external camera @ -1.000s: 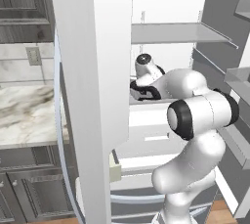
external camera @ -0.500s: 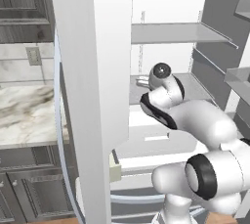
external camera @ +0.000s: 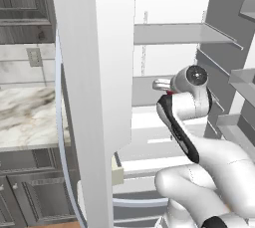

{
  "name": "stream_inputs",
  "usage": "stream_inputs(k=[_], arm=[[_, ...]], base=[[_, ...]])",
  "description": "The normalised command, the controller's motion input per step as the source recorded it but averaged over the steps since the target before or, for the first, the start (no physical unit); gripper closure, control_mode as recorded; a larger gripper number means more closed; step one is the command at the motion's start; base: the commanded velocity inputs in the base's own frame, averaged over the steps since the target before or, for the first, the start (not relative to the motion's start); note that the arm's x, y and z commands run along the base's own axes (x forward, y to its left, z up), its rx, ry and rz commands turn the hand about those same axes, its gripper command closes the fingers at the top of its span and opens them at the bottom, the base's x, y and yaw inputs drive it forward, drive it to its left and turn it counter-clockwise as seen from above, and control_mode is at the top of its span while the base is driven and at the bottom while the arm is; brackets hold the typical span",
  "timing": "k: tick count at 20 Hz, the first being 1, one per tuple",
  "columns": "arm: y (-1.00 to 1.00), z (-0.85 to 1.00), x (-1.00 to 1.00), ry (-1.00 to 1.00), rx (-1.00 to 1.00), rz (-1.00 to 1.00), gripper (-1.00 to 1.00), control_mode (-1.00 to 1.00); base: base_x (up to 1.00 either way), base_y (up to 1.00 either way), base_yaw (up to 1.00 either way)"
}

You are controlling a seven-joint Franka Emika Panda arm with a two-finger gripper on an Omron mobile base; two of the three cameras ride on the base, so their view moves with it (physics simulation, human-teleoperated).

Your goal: Place one tomato and one chicken drumstick in each tupperware on the nearby counter, to pack two identical lunches.

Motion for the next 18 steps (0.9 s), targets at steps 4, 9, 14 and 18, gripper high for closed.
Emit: stream_inputs(k=[4, 9, 14, 18], arm=[[-0.02, 0.39, -0.74, 0.0, 0.0, 0.08, 1.0, -1.0], [0.0, 0.16, -0.47, 0.0, 0.0, 0.03, 1.0, 1.0], [0.0, 0.0, 0.0, 0.0, 0.0, 0.0, 1.0, 1.0], [0.0, 0.0, 0.0, 0.0, 0.0, 0.0, 1.0, 1.0]], base=[[0.0, 0.0, 0.0], [-0.33, 0.0, 0.01], [-0.97, 0.0, 0.03], [-1.0, 0.0, 0.01]])
